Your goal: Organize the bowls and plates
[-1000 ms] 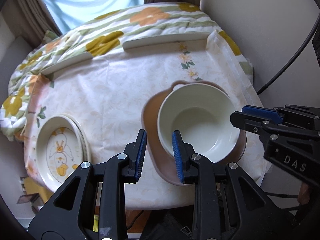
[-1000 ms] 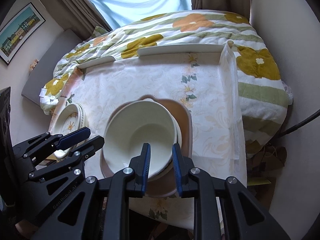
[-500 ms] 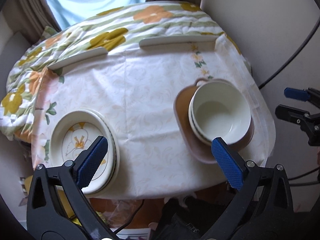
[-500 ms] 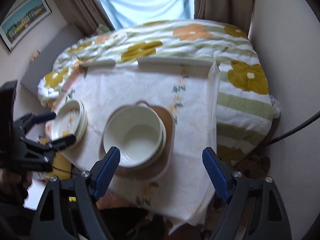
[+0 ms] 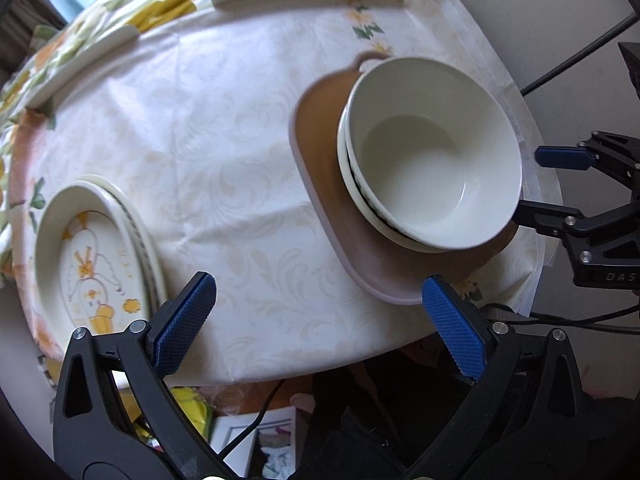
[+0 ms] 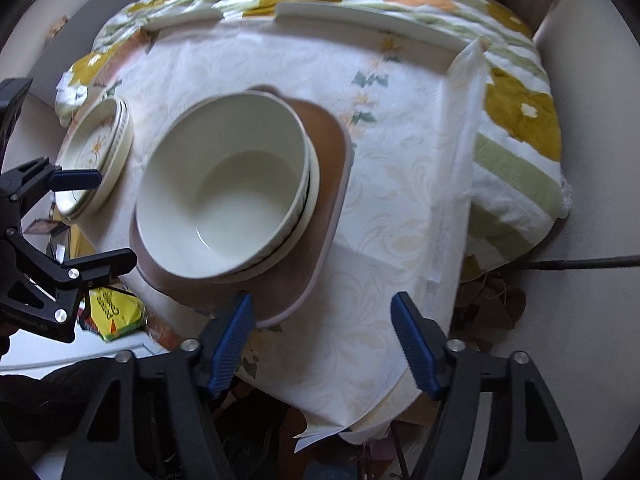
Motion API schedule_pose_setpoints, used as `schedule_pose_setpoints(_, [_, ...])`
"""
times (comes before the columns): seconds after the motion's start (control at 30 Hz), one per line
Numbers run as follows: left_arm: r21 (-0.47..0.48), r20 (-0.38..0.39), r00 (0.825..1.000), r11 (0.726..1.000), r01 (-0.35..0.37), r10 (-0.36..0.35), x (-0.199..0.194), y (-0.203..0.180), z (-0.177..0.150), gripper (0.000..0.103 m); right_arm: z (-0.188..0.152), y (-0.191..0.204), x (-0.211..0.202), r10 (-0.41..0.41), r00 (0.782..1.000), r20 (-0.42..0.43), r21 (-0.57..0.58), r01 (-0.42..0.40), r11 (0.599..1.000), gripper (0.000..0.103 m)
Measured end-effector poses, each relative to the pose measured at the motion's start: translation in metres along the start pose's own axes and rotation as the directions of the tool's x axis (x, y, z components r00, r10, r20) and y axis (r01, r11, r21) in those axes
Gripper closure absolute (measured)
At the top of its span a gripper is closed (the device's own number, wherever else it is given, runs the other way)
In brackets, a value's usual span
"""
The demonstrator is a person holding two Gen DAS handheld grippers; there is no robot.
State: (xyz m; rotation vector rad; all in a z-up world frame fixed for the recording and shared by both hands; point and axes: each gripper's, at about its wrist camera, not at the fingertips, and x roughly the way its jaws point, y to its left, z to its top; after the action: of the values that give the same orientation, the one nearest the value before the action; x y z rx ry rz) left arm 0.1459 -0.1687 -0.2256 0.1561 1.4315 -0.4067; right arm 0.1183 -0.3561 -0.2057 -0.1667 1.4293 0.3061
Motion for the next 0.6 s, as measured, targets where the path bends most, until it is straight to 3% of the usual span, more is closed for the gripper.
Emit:
schedule_pose_setpoints(0.17, [-0.006,-0.051,0.998,0.999,0.036,-0.036,0.019,-0.006,0.004,0.012,0.009,0.002,0.024,0.049,0.996,-0.072,-0.029,-0.051,0.998,0.051])
schedule_pose_setpoints(0.23, [-0.012,-0.076,0.996,0.999,0.050,-0.050,0.028,-0.008,0.007,0.023,0.013,0.002,0.033,0.069,0.993,-0.095,-0.033,-0.072,0.997,0.055])
schedule_pose_setpoints(0.33, [-0.010,-0.092,0.994,0.998,0.065,-0.066,0.040,-0.015,0.010,0.044,0.016,0.001,0.047,0.117,0.986,-0.121,-0.032,-0.121,0.992,0.068])
schedule_pose_setpoints(0.4, [-0.018,-0.093,0.991,0.995,0.093,-0.094,0.045,-0.019,0.010,0.061,0.016,0.004,0.052,0.129,0.984,-0.122,-0.044,-0.135,0.990,0.074])
schedule_pose_setpoints(0.47, [-0.025,-0.097,0.990,0.994,0.102,-0.104,0.050,-0.024,0.011,0.071,0.014,0.006,0.055,0.144,0.984,-0.109,-0.056,-0.150,0.987,0.080])
schedule_pose_setpoints(0.6, [-0.025,-0.063,0.994,0.996,0.090,-0.092,0.054,-0.032,0.009,0.076,0.008,0.004,0.054,0.151,0.987,-0.060,-0.056,-0.155,0.986,0.081])
